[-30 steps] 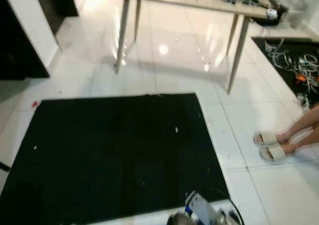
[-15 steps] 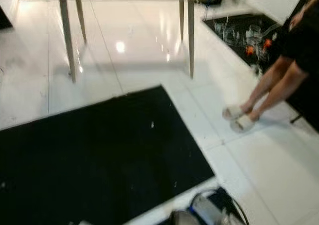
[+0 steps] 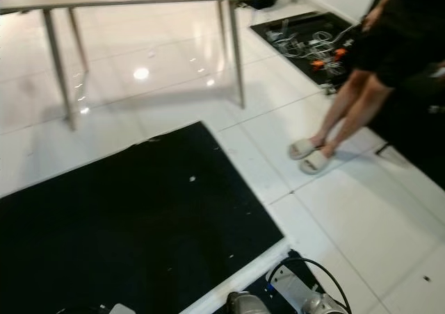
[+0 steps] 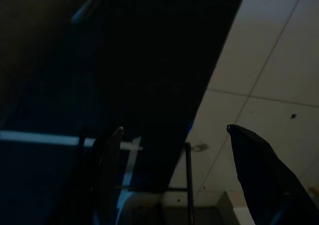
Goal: Picking trash to rubbish bin
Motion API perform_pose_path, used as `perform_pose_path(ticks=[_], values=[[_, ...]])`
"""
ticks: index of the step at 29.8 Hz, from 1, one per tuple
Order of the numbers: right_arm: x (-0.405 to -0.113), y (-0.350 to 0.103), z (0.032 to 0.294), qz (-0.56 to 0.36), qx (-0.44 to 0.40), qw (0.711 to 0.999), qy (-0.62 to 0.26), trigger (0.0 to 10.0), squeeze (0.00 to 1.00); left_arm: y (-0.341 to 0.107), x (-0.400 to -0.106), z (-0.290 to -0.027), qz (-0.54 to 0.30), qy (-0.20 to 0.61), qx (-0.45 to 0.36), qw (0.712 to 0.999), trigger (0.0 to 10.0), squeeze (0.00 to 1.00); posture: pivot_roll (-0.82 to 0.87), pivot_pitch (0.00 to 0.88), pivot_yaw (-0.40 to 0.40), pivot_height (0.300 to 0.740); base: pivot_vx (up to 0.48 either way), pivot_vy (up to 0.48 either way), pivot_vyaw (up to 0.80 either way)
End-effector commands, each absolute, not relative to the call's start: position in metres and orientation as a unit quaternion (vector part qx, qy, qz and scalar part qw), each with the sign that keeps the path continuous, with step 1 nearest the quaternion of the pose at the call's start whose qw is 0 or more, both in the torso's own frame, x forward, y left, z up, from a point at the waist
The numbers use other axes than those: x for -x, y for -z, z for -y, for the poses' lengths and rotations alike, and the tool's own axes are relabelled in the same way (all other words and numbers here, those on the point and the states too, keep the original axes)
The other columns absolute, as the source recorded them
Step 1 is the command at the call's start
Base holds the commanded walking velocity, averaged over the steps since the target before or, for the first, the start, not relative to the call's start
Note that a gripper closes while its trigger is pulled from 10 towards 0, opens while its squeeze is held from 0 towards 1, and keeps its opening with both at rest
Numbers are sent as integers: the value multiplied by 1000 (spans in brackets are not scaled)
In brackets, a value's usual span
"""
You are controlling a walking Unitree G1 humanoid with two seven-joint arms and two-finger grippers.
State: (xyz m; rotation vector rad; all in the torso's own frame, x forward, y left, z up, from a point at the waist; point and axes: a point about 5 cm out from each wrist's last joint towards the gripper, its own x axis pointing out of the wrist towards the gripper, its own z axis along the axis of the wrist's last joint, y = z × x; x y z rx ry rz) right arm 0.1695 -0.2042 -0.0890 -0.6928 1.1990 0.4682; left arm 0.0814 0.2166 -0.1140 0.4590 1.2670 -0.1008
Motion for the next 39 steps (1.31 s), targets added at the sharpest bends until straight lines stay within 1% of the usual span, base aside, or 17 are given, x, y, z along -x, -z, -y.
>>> perform_pose_path(ticks=[1, 7, 13, 17, 19, 22, 27, 31, 39], values=[[-170, 89, 203, -546, 315, 747, -213, 10000, 0, 114, -79, -218, -590, 49, -210, 778, 10000, 0, 122, 114, -16, 740, 0, 0, 0], [-170, 89, 201, -547, 303, 749, -219, 10000, 0, 114, -80, -220, -590, 47, -210, 778, 10000, 0, 122, 114, -16, 740, 0, 0, 0], [-170, 89, 201, -547, 306, 745, -229, 10000, 0, 114, -78, -219, -591, 47, -210, 778, 10000, 0, 123, 117, -15, 740, 0, 0, 0], [-172, 88, 202, -541, 316, 750, -212, 10000, 0, 115, -75, -216, -593, 49, -209, 776, 10000, 0, 123, 117, -15, 740, 0, 0, 0], [-171, 89, 202, -545, 301, 753, -213, 10000, 0, 116, -74, -216, -593, 49, -209, 776, 10000, 0, 123, 117, -15, 740, 0, 0, 0], [-171, 89, 201, -543, 303, 754, -213, 10000, 0, 116, -73, -215, -594, 50, -207, 775, 10000, 0, 122, 118, -14, 740, 0, 0, 0], [-172, 88, 202, -541, 310, 754, -208, 10000, 0, 117, -67, -218, -607, 33, -176, 774, 10000, 0, 120, 118, -13, 740, 0, 0, 0], [-171, 89, 203, -541, 310, 754, -207, 10000, 0, 116, -66, -221, -609, 30, -173, 774, 10000, 0, 120, 118, -13, 740, 0, 0, 0], [-171, 89, 202, -543, 309, 753, -207, 10000, 0, 116, -65, -224, -611, 27, -172, 772, 10000, 0, 120, 119, -12, 740, 308, 0, 0]])
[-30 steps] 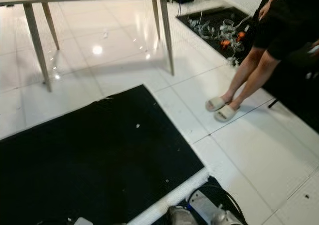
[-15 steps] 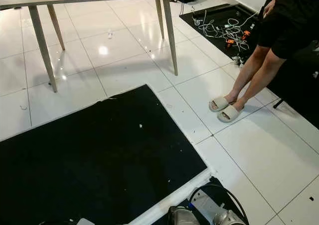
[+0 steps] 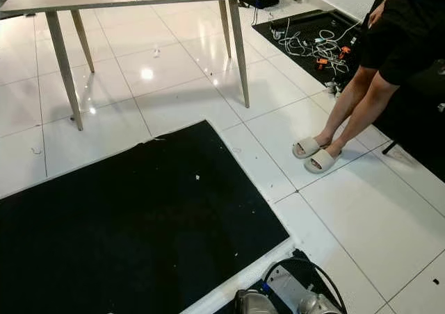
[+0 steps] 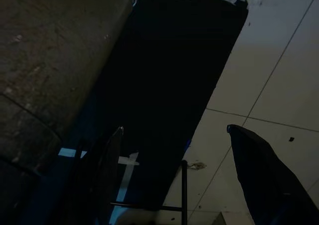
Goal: Picking trash to rubbish bin
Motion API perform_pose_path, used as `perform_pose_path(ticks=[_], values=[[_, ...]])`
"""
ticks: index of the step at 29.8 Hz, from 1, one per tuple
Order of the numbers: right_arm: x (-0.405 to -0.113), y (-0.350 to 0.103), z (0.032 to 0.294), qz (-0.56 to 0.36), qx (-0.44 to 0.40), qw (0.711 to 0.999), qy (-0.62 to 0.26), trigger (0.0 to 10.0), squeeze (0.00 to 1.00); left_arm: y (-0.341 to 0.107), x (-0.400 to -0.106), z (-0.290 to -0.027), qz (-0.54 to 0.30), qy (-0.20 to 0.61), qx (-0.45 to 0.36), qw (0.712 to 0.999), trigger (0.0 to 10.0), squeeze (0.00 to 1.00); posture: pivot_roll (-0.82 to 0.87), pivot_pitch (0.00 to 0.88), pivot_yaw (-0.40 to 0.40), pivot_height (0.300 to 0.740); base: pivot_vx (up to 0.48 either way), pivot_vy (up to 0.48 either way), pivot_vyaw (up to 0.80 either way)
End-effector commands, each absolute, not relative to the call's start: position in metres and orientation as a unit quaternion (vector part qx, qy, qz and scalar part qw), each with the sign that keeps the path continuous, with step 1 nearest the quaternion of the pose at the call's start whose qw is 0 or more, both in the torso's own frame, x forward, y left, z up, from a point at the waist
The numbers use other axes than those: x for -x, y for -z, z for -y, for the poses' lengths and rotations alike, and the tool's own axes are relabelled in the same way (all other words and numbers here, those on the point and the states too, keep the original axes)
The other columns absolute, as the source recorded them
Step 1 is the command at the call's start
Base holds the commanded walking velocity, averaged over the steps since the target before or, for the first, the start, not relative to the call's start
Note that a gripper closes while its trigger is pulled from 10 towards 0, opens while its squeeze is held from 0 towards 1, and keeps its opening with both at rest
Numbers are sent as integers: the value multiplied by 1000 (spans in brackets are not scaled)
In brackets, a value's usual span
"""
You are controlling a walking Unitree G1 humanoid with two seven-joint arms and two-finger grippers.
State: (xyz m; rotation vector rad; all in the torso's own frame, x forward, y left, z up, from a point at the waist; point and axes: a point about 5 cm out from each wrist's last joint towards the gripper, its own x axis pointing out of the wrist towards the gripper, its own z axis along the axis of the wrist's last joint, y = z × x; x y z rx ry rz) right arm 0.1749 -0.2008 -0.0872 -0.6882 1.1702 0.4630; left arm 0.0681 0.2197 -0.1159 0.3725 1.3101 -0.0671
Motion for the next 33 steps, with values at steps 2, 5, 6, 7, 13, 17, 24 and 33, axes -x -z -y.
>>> perform_pose_path(ticks=[2, 5, 6, 7, 13, 17, 24, 33], values=[[-171, 89, 202, -543, 309, 753, -207, 10000, 0, 116, -69, -220, -610, 29, -172, 773, 10000, 0, 120, 120, -12, 740, 336, 0, 0], [-171, 89, 202, -543, 309, 753, -207, 10000, 0, 116, -73, -216, -607, 32, -171, 775, 10000, 0, 119, 120, -11, 740, 342, 0, 0], [-171, 89, 202, -543, 309, 753, -207, 10000, 0, 116, -74, -214, -606, 33, -171, 776, 10000, 0, 119, 120, -11, 740, 345, 0, 0], [-171, 89, 202, -543, 309, 753, -207, 10000, 0, 116, -74, -214, -606, 33, -171, 776, 10000, 0, 119, 120, -11, 740, 345, 0, 0], [-171, 89, 202, -543, 310, 752, -208, 10000, 0, 116, -76, -213, -606, 37, -169, 776, 10000, 0, 119, 120, -11, 740, 344, 0, 0], [-171, 89, 202, -543, 311, 751, -209, 10000, 0, 116, -71, -217, -609, 36, -170, 774, 10000, 0, 119, 115, -15, 740, 344, 0, 0], [-171, 89, 203, -543, 315, 750, -210, 10000, 0, 116, -65, -222, -613, 34, -171, 770, 10000, 0, 117, 110, -20, 740, 347, 0, 0], [-171, 89, 205, -541, 320, 751, -205, 10000, 0, 116, -68, -220, -611, 9, -146, 778, 10000, 0, 114, 111, -28, 740, 347, 0, 0]])
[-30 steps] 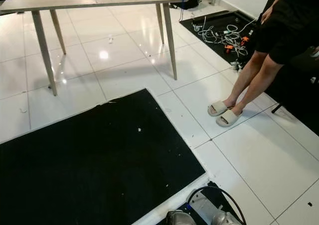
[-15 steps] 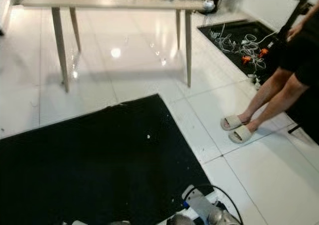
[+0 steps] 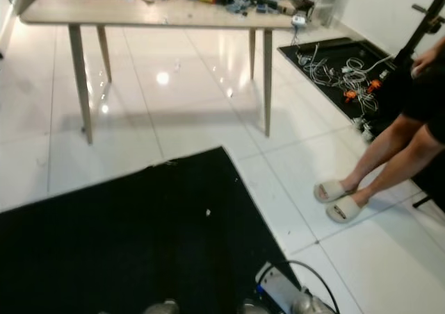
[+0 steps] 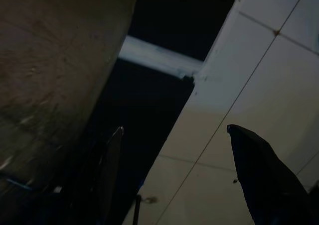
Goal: Picking trash to rubbish bin
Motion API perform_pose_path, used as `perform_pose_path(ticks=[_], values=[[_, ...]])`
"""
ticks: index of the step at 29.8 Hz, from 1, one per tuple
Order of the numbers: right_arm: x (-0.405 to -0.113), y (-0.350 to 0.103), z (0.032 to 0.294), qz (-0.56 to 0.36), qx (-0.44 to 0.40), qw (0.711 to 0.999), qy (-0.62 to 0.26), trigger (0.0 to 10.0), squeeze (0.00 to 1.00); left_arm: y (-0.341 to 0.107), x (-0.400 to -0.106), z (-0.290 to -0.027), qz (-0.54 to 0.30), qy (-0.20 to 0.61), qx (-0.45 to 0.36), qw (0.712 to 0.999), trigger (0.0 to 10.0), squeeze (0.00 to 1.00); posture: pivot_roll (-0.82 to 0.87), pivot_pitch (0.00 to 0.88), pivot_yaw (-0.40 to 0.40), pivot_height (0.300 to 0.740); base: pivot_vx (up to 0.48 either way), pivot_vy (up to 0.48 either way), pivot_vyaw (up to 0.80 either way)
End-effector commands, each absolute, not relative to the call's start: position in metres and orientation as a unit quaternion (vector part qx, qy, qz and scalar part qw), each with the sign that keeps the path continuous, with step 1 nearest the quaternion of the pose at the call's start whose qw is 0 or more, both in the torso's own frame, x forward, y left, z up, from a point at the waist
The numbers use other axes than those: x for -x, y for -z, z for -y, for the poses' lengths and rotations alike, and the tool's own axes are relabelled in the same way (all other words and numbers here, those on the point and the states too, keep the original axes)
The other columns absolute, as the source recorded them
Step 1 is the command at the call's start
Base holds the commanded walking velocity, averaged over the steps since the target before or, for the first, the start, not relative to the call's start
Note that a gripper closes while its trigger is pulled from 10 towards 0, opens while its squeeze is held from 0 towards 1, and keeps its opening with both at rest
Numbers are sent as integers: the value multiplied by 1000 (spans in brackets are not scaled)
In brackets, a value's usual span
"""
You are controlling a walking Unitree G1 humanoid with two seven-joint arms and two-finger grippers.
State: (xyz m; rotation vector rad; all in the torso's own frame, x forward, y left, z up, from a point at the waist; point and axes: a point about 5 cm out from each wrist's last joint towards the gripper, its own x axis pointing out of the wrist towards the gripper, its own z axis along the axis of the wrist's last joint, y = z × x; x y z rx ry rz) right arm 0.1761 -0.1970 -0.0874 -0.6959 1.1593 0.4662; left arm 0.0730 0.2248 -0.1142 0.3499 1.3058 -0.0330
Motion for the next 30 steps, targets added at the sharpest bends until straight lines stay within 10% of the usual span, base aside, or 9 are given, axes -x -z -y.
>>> perform_pose_path(ticks=[1, 18, 22, 30], values=[[-171, 89, 205, -541, 320, 751, -205, 10000, 0, 116, -68, -220, -611, 9, -146, 778, 10000, 0, 114, 111, -28, 740, 349, 0, 0], [-170, 86, 219, -496, 211, 840, 64, 10000, 0, 112, -83, -225, -594, -28, -118, 795, 10000, 0, 87, 120, -14, 740, 347, 0, -329], [-255, 19, 271, -388, 210, 887, 140, 10000, 0, 113, -81, -223, -597, -22, -117, 793, 10000, 0, 80, 122, -12, 740, 350, 0, 0], [-350, -110, 287, -117, 126, 966, 195, 10000, 0, 115, -71, -224, -607, -11, -123, 785, 10000, 0, 80, 122, -12, 740, 348, 0, 0]])
